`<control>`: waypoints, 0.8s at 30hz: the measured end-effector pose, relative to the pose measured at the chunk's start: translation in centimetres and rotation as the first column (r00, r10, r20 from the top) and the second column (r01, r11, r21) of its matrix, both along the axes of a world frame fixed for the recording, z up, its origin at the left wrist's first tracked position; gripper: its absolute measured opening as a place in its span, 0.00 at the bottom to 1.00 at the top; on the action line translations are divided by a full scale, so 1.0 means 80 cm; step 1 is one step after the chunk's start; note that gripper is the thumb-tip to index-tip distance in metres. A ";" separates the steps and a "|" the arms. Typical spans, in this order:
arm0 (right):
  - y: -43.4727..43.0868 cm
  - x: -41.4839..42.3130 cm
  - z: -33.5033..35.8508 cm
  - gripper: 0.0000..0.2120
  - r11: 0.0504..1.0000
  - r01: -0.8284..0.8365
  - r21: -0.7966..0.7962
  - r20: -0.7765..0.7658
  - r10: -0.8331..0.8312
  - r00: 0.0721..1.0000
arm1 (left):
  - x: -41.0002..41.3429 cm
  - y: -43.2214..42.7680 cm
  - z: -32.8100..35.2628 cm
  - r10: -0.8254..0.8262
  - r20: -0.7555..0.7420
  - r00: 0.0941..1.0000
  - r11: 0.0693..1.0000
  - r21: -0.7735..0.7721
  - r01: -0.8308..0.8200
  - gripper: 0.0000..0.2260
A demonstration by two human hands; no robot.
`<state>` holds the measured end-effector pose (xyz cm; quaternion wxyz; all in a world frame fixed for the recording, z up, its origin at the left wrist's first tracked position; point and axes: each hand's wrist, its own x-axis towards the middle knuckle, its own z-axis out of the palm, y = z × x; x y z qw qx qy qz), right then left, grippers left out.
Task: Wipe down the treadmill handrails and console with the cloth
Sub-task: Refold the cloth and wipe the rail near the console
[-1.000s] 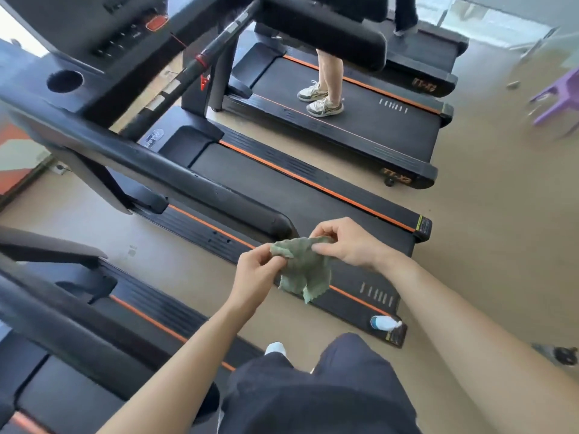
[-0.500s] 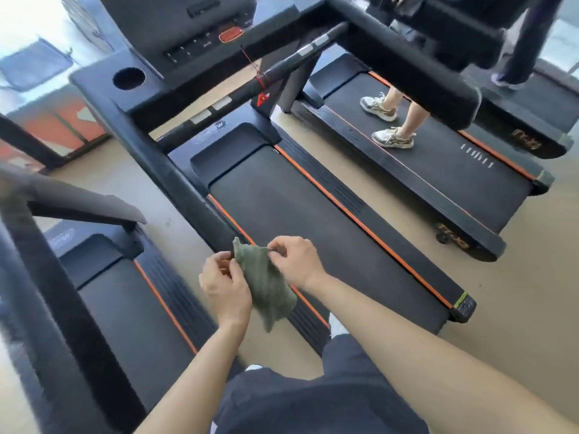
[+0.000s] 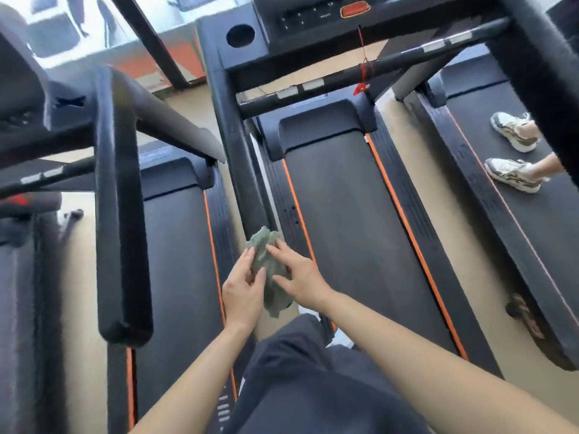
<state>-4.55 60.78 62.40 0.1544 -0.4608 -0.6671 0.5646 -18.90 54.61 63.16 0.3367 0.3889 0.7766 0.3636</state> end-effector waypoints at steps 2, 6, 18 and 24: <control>0.012 -0.002 -0.005 0.34 0.999 -0.040 0.003 0.012 0.040 0.999 | 0.003 0.010 0.001 0.019 -0.021 1.000 1.000 -0.013 -0.019 0.24; 0.044 -0.010 -0.003 0.36 0.999 -0.048 -0.008 0.011 0.048 0.999 | 0.000 0.042 0.002 0.059 -0.088 0.994 0.997 -0.051 -0.063 0.24; 0.182 -0.049 0.012 0.34 0.964 -0.243 0.109 0.180 0.221 0.958 | -0.042 0.151 -0.006 0.180 -0.048 0.982 0.977 -0.103 -0.184 0.26; 0.248 -0.071 0.015 0.34 0.884 -0.400 0.243 0.365 0.299 0.882 | -0.056 0.198 -0.007 0.206 -0.077 0.976 0.969 -0.120 -0.214 0.26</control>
